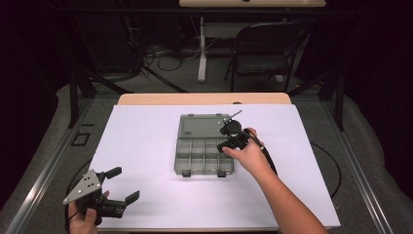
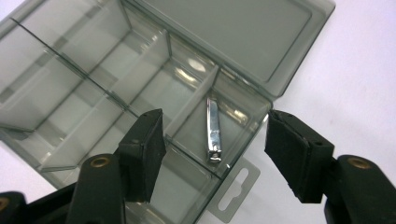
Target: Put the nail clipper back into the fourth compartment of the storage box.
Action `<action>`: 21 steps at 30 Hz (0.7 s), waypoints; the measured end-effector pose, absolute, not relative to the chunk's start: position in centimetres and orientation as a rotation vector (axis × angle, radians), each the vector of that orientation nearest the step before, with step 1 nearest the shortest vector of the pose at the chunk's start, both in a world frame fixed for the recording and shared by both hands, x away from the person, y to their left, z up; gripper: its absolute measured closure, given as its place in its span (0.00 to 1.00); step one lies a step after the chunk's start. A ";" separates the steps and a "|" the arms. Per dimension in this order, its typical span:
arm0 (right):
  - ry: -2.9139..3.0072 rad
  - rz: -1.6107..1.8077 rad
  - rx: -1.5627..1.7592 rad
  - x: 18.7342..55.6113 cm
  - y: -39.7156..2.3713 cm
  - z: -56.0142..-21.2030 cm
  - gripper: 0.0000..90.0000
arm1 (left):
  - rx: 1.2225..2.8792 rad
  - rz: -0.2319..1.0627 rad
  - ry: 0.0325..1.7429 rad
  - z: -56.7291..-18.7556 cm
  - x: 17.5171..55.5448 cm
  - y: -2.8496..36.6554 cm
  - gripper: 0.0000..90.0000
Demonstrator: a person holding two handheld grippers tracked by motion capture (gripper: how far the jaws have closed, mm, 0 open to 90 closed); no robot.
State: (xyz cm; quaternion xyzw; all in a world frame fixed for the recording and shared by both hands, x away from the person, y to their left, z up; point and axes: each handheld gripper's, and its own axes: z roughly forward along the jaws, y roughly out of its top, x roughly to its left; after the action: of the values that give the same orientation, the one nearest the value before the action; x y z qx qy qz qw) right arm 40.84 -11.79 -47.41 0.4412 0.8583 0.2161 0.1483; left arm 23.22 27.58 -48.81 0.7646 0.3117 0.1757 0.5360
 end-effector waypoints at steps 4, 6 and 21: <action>2.411 0.769 1.215 40.3 -11.7 -47.4 0.38 | 1.820 0.419 0.741 -48.8 23.2 27.6 0.00; 2.400 0.774 1.199 40.1 -11.8 -47.2 0.38 | 1.820 0.419 0.741 -48.8 23.2 27.6 0.00; 2.340 0.841 1.228 37.8 -12.8 -47.2 0.23 | 1.808 0.417 0.742 -48.8 23.1 27.7 0.00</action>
State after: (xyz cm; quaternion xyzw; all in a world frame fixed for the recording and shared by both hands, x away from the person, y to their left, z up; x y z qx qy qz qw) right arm 37.80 -12.76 -47.17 0.4354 0.8295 0.2981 0.1829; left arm 23.05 27.70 -48.76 0.7611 0.3122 0.1753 0.5409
